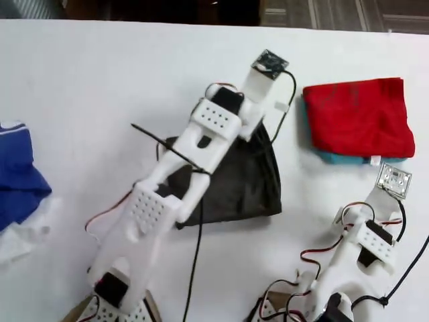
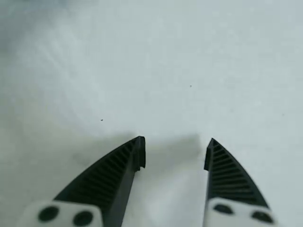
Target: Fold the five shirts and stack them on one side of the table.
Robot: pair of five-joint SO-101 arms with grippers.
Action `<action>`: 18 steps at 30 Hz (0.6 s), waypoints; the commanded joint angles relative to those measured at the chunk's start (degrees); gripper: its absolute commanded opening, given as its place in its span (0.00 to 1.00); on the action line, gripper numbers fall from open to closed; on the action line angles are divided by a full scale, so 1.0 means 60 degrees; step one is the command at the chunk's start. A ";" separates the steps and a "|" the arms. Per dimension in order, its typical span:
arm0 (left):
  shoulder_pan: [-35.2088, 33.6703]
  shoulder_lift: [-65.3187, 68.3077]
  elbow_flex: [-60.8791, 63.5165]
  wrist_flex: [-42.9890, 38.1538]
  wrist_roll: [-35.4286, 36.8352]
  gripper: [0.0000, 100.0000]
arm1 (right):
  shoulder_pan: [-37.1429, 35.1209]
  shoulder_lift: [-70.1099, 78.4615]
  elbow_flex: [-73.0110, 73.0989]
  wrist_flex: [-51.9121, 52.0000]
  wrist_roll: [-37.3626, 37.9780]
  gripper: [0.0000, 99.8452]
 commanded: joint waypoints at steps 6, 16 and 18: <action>0.0557 0.1011 -0.0359 -0.1070 -0.0059 0.03 | -0.0066 -0.0271 -0.0161 -0.0154 -0.0059 0.21; 0.0498 0.1128 -0.3509 0.0176 -0.0029 0.03 | -0.0081 -0.0256 -0.0161 -0.0154 -0.0059 0.21; 0.0469 0.1143 -0.4242 0.1070 -0.0029 0.03 | -0.0081 -0.0256 -0.0161 -0.0154 -0.0059 0.21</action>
